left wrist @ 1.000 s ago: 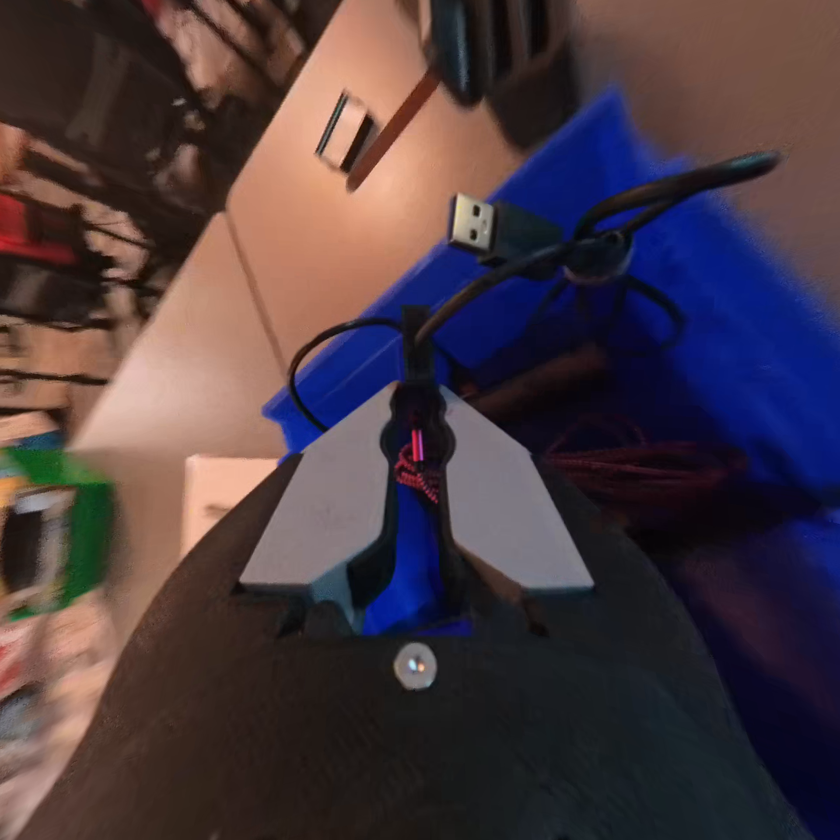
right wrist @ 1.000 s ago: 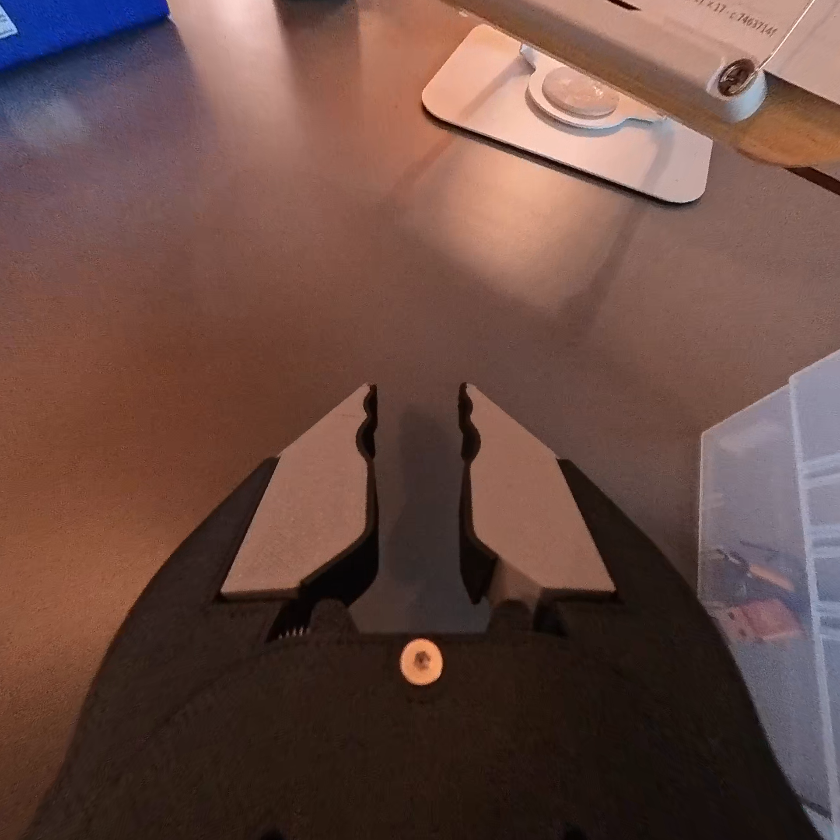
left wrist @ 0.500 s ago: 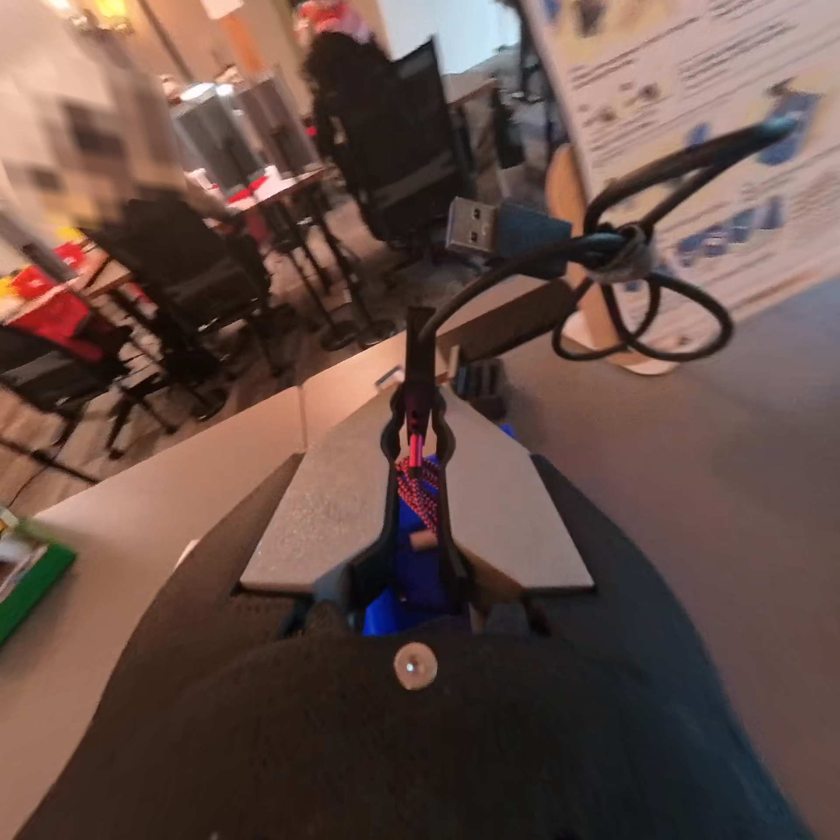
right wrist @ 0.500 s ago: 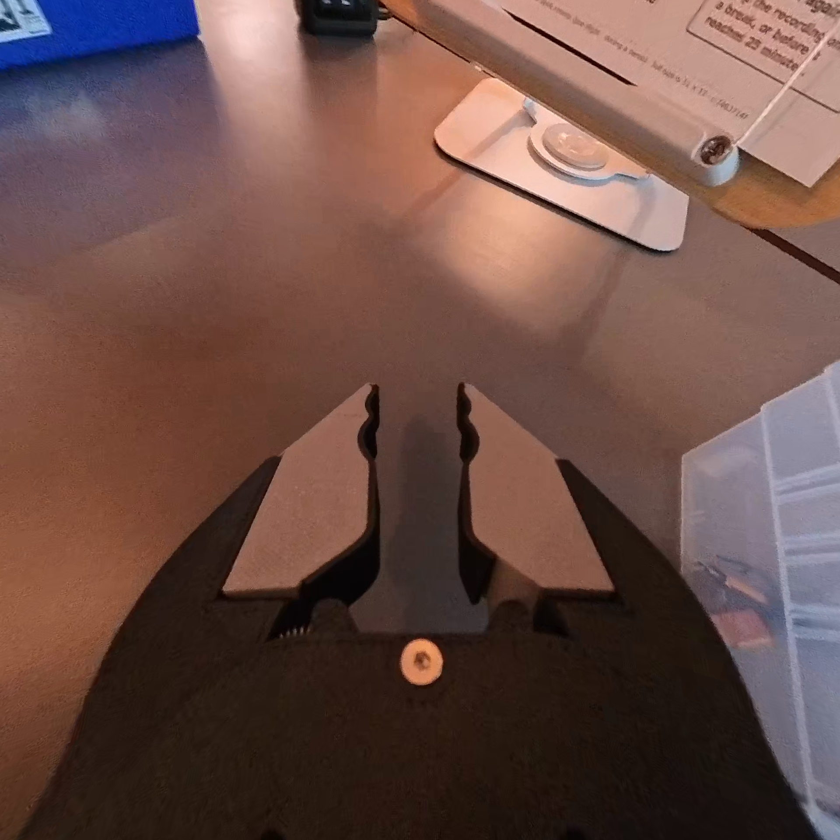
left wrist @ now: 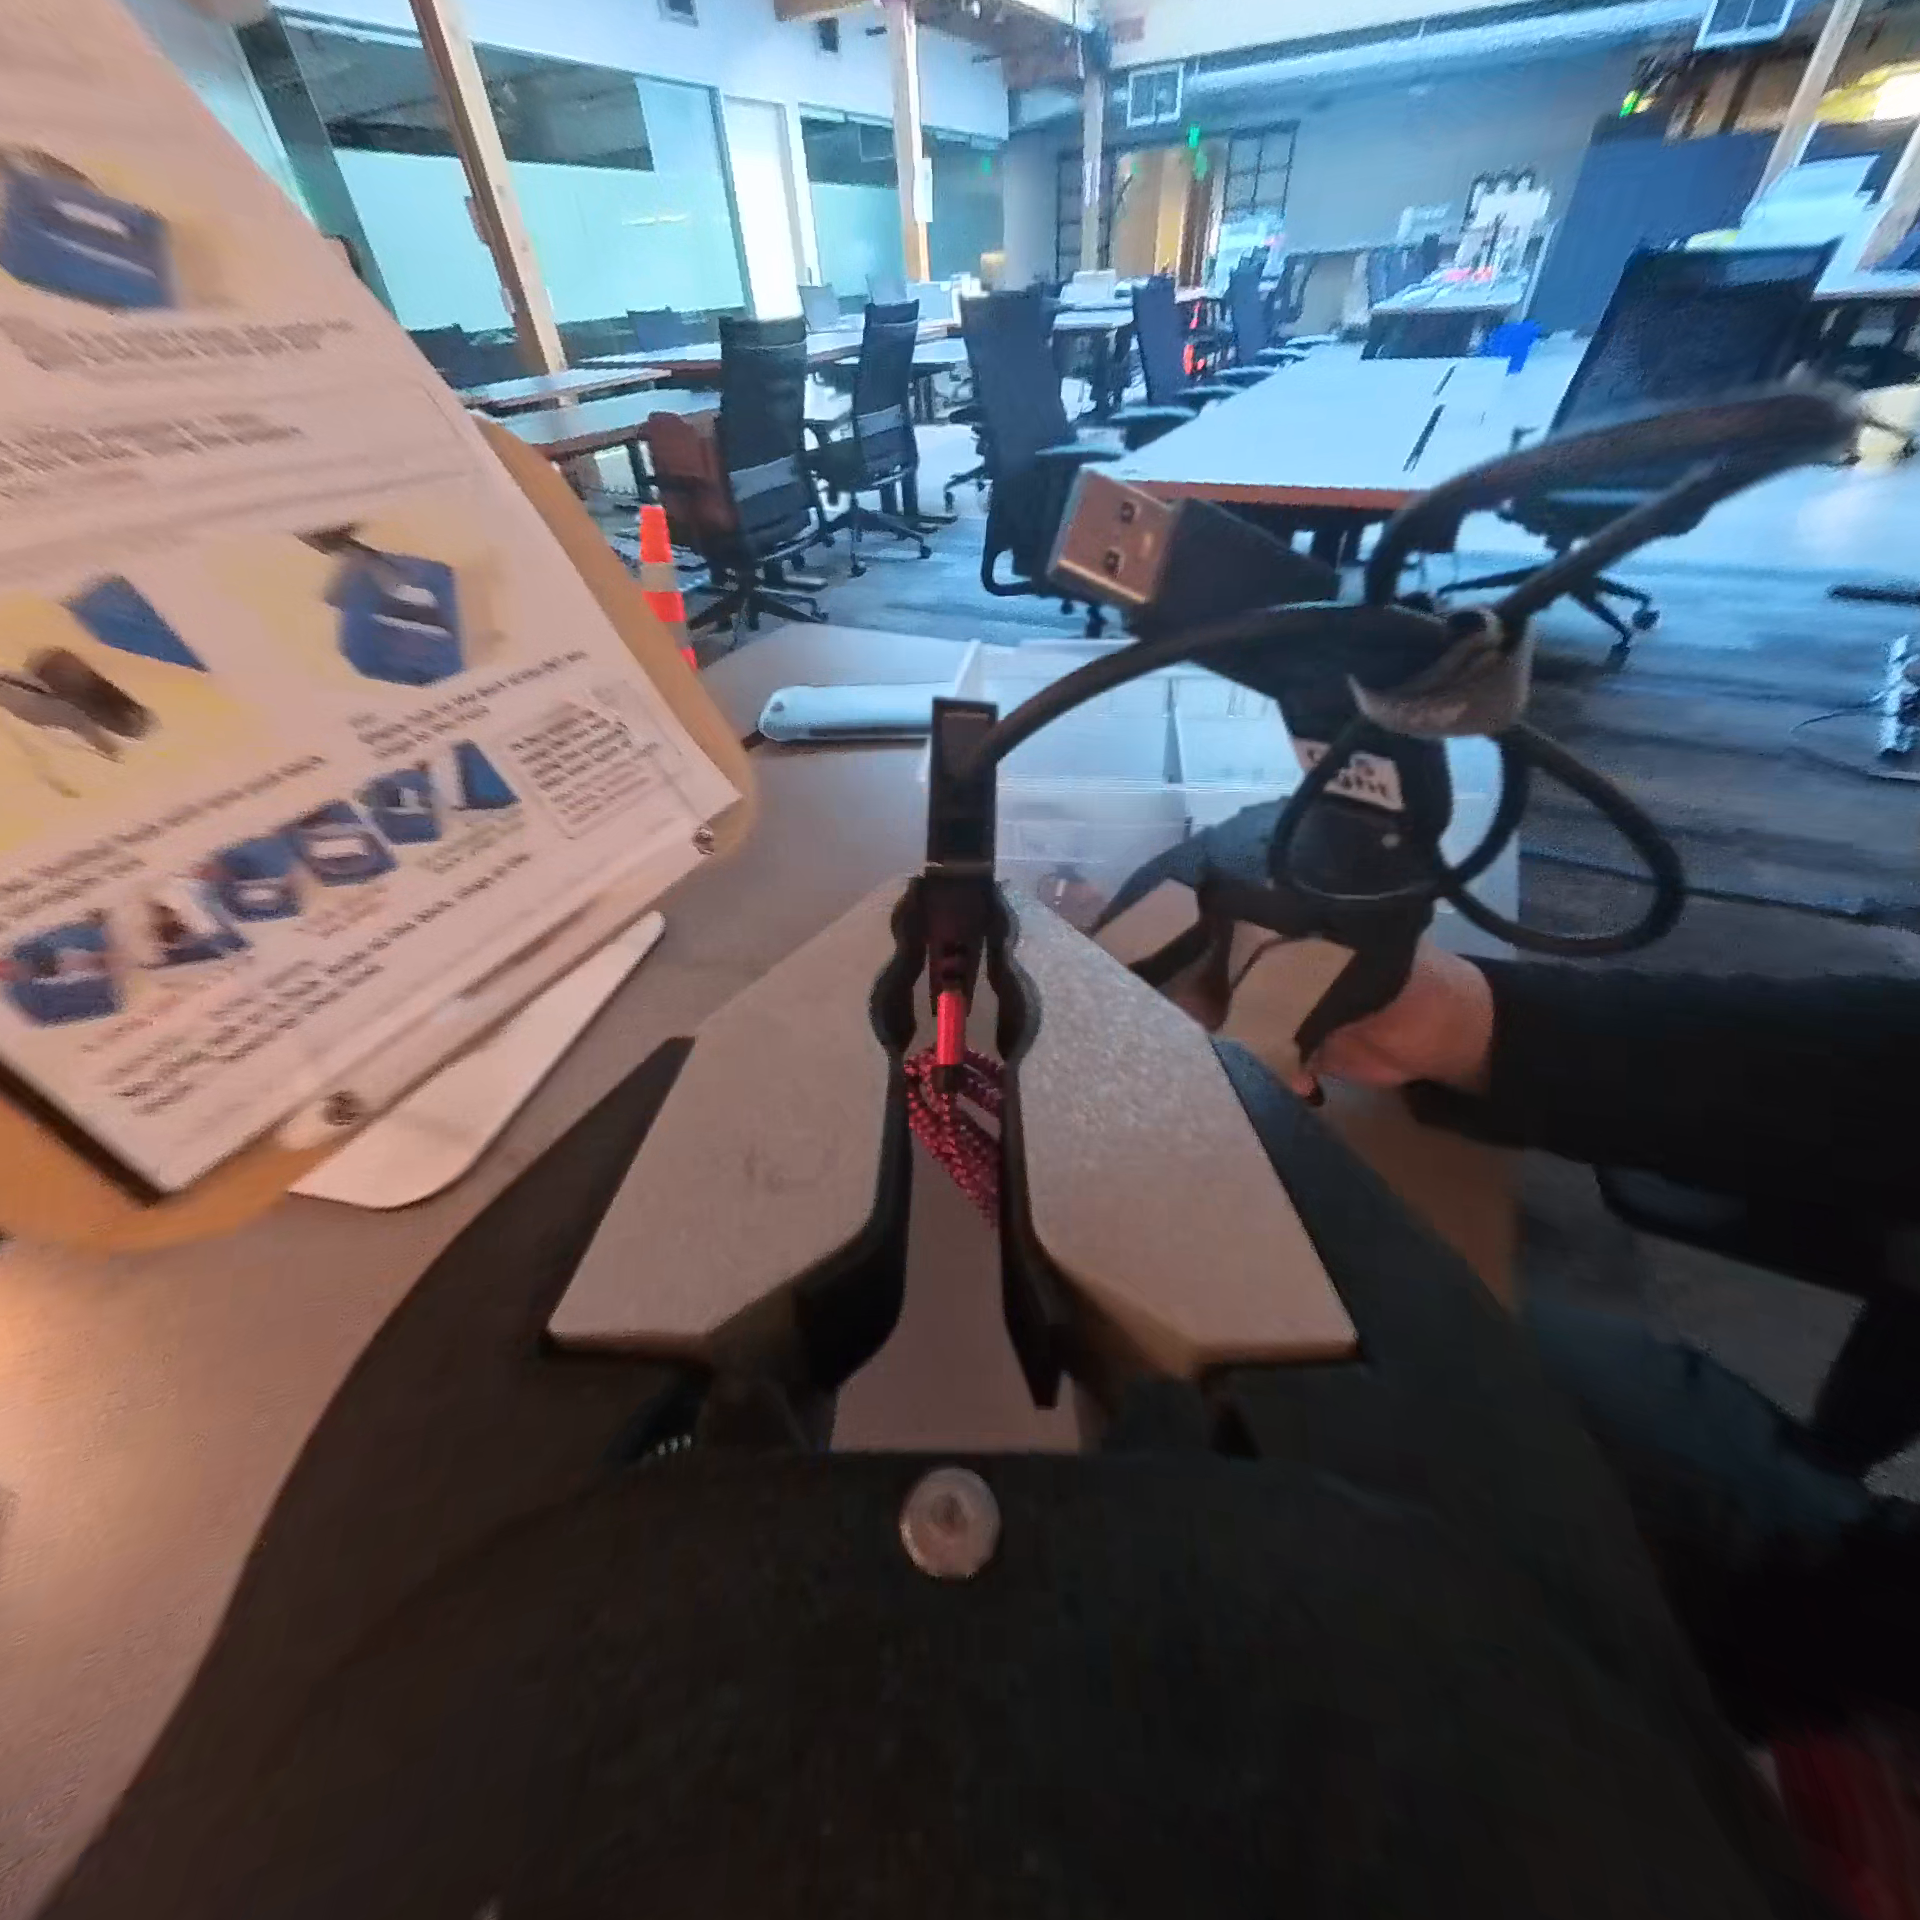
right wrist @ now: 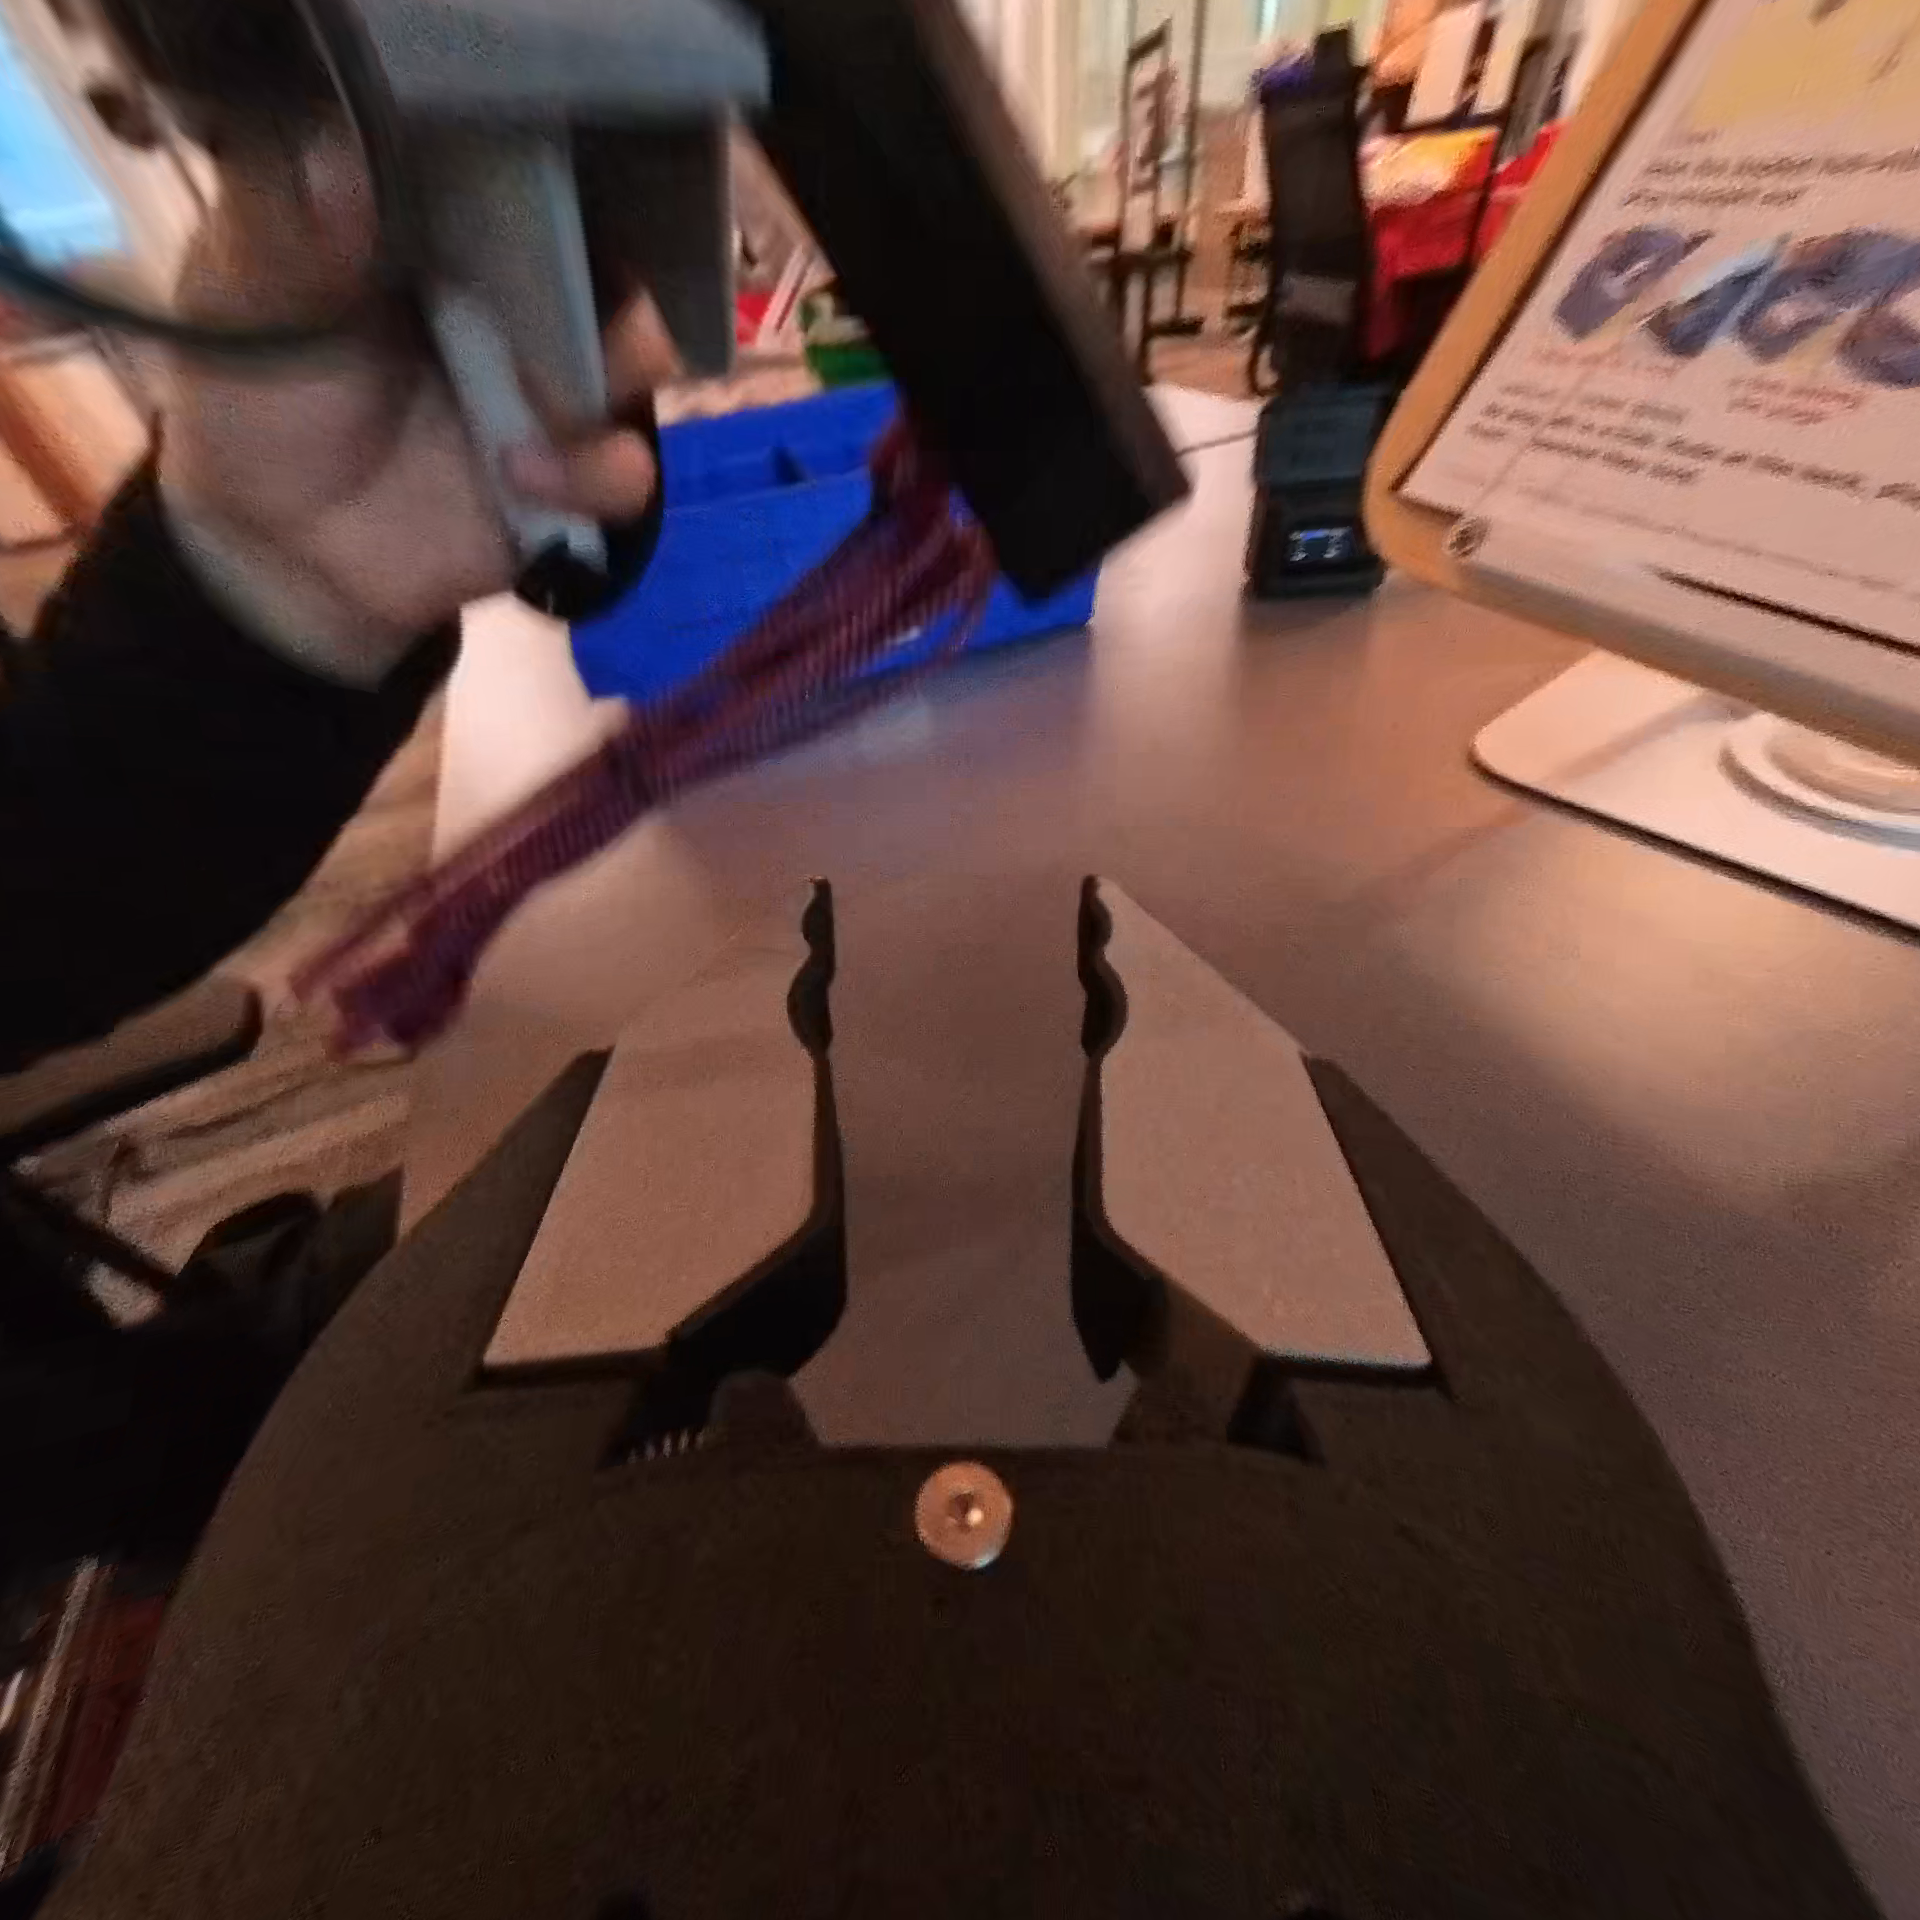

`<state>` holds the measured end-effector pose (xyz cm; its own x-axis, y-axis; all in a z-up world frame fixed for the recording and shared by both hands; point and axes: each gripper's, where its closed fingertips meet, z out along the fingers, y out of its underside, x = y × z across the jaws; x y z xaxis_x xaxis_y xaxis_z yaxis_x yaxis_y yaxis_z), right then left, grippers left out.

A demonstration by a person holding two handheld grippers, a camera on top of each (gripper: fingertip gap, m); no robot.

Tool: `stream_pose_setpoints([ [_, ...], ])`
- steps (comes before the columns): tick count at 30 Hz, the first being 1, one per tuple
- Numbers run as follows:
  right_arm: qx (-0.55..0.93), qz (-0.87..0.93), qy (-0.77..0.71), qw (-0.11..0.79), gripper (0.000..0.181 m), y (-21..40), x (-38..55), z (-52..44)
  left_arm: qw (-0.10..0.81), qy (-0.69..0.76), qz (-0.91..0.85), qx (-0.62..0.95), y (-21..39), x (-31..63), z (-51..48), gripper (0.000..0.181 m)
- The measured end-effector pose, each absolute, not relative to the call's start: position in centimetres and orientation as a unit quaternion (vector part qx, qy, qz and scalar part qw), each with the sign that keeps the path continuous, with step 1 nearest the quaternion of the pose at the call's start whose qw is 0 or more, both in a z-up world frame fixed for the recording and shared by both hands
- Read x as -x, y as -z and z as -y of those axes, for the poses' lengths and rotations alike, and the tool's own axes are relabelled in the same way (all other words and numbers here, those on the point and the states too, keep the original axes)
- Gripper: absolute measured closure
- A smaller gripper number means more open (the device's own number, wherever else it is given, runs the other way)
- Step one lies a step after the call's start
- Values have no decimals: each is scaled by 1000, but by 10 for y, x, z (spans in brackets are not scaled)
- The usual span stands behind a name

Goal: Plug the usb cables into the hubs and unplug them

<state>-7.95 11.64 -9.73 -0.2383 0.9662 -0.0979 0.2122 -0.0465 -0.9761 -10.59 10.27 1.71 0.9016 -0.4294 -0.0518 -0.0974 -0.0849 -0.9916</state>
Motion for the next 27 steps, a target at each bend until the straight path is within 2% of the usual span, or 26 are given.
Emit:
stream_pose_setpoints([
  [2, 532, 552, -516, 382, 138, 95, 83, -140, 638, 162, -180, 731, 5, 94, -114, 173],
  [4, 537, 541, -536, 363, 126, 93, 83, -150, 627, 193, -187, 732, 17, 85, -122, 173],
  [6, 513, 528, -581, 347, 124, 80, 84, -152, 625, 208, -198, 726, 23, 84, -127, 173],
  [9, 467, 525, -640, 312, 157, 66, 89, -149, 622, 251, -204, 713, 28, 88, -133, 173],
  [14, 468, 563, -649, 206, 169, 76, 110, -149, 624, 285, -178, 705, 44, 123, -139, 169],
  [17, 480, 599, -616, 177, 173, 90, 120, -146, 591, 225, -170, 756, 70, 145, -144, 159],
  [23, 531, 548, -640, 84, 174, 104, 121, -163, 535, -8, -229, 813, 117, 181, -133, 146],
  [25, 539, 525, -657, 43, 174, 106, 117, -164, 536, -81, -262, 799, 119, 185, -131, 149],
  [27, 542, 505, -672, 3, 174, 105, 114, -160, 555, -143, -318, 755, 110, 175, -129, 170],
])
